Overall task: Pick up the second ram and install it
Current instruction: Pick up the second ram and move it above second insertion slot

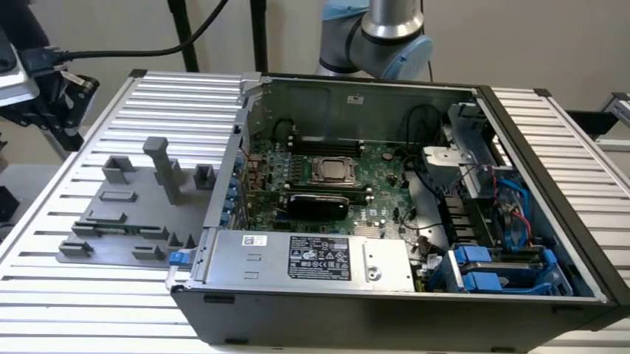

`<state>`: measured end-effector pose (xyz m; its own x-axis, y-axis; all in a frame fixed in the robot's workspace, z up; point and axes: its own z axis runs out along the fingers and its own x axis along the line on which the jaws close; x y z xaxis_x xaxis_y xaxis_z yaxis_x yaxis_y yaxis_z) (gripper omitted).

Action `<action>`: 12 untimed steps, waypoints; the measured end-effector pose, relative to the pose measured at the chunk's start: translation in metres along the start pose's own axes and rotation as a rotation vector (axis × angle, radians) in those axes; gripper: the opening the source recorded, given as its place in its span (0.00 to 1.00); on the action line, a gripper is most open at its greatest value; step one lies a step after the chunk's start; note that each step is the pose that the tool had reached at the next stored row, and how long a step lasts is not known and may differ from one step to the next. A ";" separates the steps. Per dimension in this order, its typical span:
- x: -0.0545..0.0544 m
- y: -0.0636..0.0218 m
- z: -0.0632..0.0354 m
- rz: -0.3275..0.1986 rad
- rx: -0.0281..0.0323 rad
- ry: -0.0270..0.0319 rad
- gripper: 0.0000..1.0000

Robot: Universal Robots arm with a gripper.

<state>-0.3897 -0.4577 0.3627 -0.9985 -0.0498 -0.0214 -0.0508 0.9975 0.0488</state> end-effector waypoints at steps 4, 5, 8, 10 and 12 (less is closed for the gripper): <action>0.000 -0.0002 0.0045 -0.072 -0.0016 0.0035 0.00; 0.000 -0.0003 0.0055 -0.090 -0.0019 0.0044 0.00; 0.000 -0.0005 0.0088 -0.145 -0.0031 0.0071 0.00; 0.000 -0.0005 0.0110 -0.181 -0.0038 0.0090 0.00; 0.000 -0.0007 0.0132 -0.218 -0.0047 0.0107 0.00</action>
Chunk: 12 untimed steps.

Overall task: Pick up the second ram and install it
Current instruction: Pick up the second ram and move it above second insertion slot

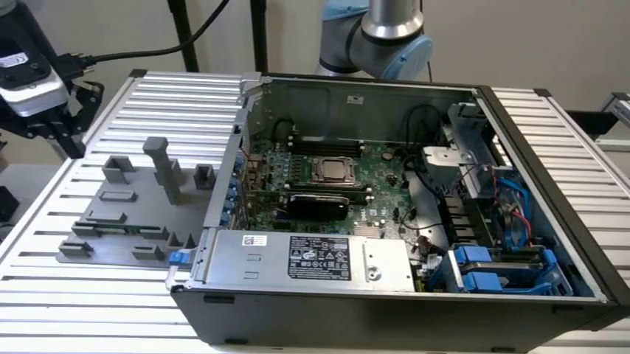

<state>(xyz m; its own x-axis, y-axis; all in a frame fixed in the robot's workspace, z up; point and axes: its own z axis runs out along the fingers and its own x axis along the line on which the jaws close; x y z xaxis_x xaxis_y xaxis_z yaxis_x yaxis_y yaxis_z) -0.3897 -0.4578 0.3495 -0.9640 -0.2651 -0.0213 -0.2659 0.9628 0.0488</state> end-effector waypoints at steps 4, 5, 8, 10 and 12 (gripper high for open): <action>0.000 -0.0002 0.0037 -0.072 -0.0015 0.0035 0.00; 0.000 -0.0002 0.0046 -0.090 -0.0019 0.0044 0.00; 0.000 -0.0003 0.0070 -0.144 -0.0031 0.0071 0.00; 0.000 -0.0004 0.0094 -0.200 -0.0042 0.0098 0.00; 0.000 -0.0005 0.0109 -0.234 -0.0050 0.0114 0.00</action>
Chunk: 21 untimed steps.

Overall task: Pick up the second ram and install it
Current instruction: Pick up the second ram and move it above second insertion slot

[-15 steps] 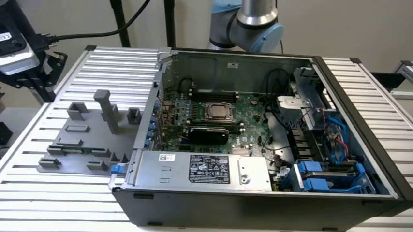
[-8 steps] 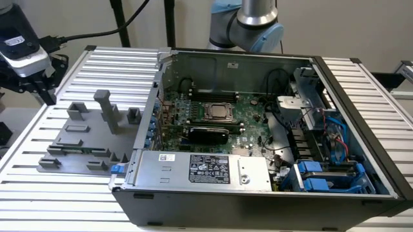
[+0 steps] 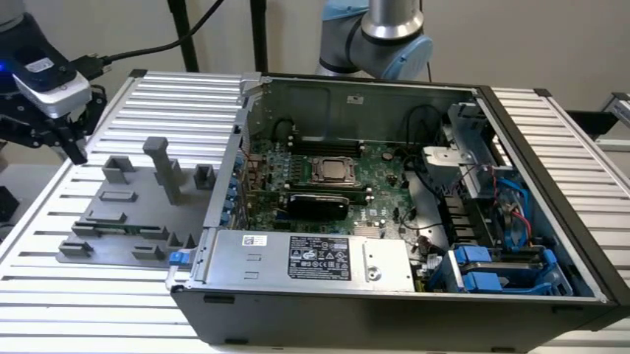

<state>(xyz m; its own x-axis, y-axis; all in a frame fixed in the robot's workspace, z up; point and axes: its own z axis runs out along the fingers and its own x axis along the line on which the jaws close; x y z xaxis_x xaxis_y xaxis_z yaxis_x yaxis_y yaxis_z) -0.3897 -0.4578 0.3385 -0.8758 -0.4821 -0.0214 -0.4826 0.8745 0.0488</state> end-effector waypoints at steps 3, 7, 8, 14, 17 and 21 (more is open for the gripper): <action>0.000 -0.0001 0.0023 -0.056 -0.0012 0.0028 0.00; 0.000 -0.0003 0.0053 -0.128 -0.0027 0.0064 0.00; 0.000 -0.0003 0.0060 -0.146 -0.0031 0.0073 0.00; 0.000 -0.0005 0.0099 -0.255 -0.0043 0.0123 0.00; 0.000 -0.0006 0.0114 -0.311 -0.0031 0.0141 0.00; 0.000 -0.0007 0.0135 -0.382 -0.0015 0.0163 0.00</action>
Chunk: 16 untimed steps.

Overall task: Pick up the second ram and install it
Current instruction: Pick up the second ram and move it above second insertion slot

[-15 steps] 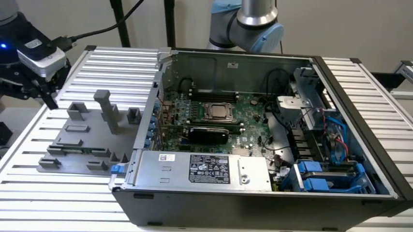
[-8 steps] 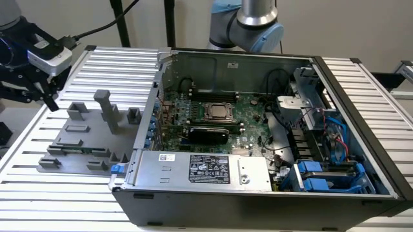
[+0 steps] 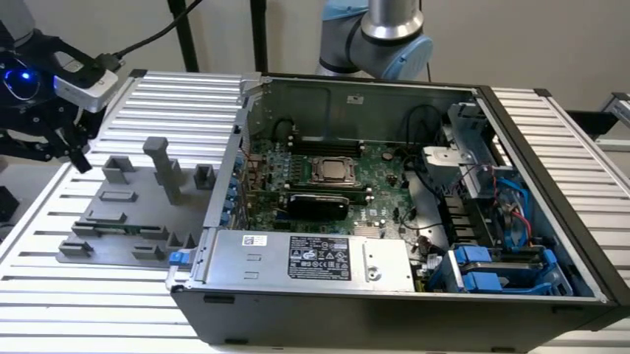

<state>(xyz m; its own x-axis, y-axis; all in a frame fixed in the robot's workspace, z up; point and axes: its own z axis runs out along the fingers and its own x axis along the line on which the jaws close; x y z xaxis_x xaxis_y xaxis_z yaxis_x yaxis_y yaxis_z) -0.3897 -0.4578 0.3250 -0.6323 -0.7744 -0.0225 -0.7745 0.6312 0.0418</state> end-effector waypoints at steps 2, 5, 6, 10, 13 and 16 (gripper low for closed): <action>0.000 0.0000 0.0010 -0.037 0.0009 0.0013 0.00; 0.000 -0.0001 0.0025 -0.090 0.0022 0.0035 0.00; 0.000 -0.0001 0.0030 -0.109 0.0026 0.0040 0.00; 0.000 -0.0002 0.0049 -0.182 0.0051 0.0068 0.00; 0.000 -0.0002 0.0061 -0.236 0.0093 0.0085 0.00; 0.000 -0.0003 0.0073 -0.291 0.0153 0.0098 0.00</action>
<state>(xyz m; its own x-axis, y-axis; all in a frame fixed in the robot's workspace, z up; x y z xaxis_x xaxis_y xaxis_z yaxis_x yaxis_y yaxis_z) -0.3897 -0.4578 0.3177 -0.3832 -0.9234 -0.0217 -0.9236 0.3828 0.0199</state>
